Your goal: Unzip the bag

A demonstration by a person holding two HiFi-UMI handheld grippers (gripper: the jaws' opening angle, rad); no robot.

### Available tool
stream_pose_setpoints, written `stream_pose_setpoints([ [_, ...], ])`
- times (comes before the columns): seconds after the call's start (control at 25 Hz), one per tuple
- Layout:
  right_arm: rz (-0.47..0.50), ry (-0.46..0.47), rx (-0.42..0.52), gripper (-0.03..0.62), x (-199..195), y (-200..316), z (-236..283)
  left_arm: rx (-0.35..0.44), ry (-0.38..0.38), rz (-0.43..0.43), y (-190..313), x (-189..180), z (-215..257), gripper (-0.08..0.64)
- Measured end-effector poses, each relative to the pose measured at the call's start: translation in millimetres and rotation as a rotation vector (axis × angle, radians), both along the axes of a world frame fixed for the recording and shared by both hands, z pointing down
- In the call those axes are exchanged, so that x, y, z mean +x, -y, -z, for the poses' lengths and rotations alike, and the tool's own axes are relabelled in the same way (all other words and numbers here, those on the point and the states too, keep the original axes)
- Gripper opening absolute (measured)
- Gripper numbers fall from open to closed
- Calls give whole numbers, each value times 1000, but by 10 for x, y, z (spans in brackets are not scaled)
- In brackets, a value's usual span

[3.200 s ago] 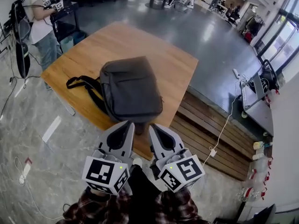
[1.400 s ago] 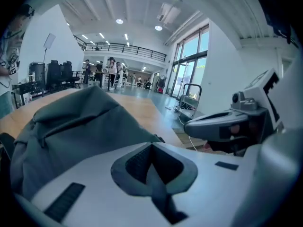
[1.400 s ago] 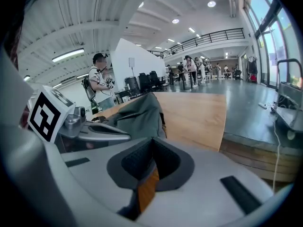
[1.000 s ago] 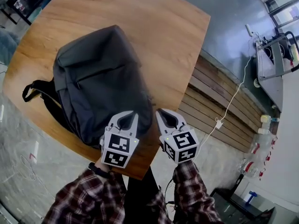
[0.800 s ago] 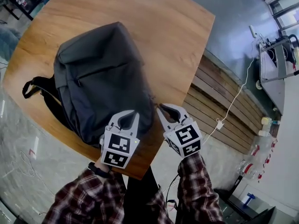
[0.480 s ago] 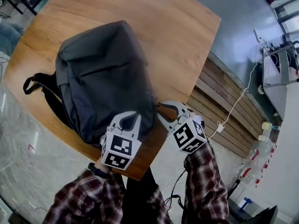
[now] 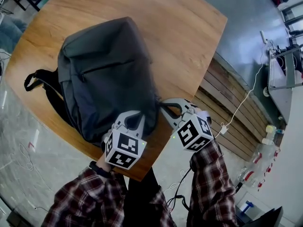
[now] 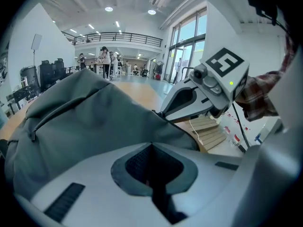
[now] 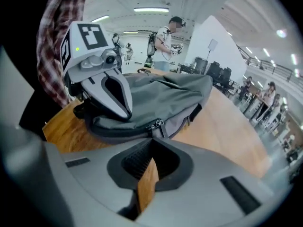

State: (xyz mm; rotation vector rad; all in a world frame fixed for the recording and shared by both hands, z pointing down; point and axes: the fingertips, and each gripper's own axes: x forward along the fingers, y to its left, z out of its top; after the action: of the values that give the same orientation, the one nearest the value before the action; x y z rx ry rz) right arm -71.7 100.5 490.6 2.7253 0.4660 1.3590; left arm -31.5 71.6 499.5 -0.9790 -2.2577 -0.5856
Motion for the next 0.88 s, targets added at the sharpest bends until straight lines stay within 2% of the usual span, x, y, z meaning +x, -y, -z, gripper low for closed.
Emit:
stream_pose_setpoints([
  [0.16,-90,-20,119,11,-29,43,-49,8,-49,-24,0,-35,-65,9],
  [0.32,-167,-47,181,11,-40,176,-40,42,-57,-10,-27,-27,-120,9],
  [0.52,-228,-38,194,11,-61,485,-86,79,-66,9,-82,-22,-166,9],
  [0.68,-359,-80,200,12,-39,668,-58,90,-57,17,-101,-15,-155,9],
  [0.8,-435,-68,179,12,-8,752,-85,103,-56,25,-97,0,-158,9],
  [0.88,-453,-42,158,12,-13,821,-106,112,-52,31,-102,0,-163,9],
])
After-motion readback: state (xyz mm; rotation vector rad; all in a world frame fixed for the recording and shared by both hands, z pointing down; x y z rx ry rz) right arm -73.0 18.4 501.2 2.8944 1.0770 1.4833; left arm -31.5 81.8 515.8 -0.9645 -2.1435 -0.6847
